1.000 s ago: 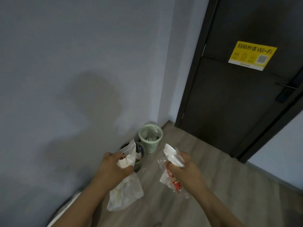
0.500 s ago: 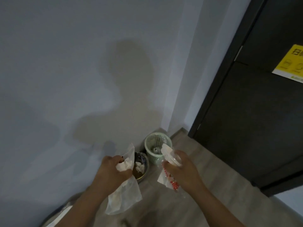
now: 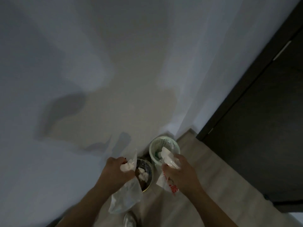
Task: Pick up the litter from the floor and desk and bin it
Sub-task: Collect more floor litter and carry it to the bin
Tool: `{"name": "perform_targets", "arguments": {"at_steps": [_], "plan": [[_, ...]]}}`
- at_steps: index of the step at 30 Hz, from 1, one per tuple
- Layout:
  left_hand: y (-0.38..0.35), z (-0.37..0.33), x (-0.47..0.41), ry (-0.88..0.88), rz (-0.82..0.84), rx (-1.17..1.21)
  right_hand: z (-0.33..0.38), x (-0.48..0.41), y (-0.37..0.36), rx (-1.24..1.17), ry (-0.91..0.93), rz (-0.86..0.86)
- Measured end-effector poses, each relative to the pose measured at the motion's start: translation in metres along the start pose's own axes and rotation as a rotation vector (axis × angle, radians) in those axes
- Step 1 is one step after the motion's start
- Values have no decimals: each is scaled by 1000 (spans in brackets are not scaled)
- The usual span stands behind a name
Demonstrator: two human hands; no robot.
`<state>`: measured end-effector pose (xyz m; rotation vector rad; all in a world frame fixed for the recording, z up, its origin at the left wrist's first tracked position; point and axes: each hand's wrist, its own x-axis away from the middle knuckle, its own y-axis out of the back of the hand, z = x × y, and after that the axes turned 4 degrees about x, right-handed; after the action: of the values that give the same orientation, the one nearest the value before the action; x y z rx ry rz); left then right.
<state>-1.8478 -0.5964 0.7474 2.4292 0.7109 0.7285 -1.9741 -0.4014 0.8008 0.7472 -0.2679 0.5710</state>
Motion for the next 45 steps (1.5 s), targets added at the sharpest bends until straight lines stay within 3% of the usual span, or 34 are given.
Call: {"name": "perform_targets", "arguments": {"at_steps": [10,22,36,45], "plan": [[-39,46,-63,194,108,-84,-20,-83,-14,42,-103,133],[-146,111,-136,394,164,-133,-116,-189,-51,158,-217,350],[-282,207,-269,312,263,-335,-235,-285,-127,224,-282,412],[-313,251,-301,279,332,-517,-263,-316,-156,199,-296,371]]}}
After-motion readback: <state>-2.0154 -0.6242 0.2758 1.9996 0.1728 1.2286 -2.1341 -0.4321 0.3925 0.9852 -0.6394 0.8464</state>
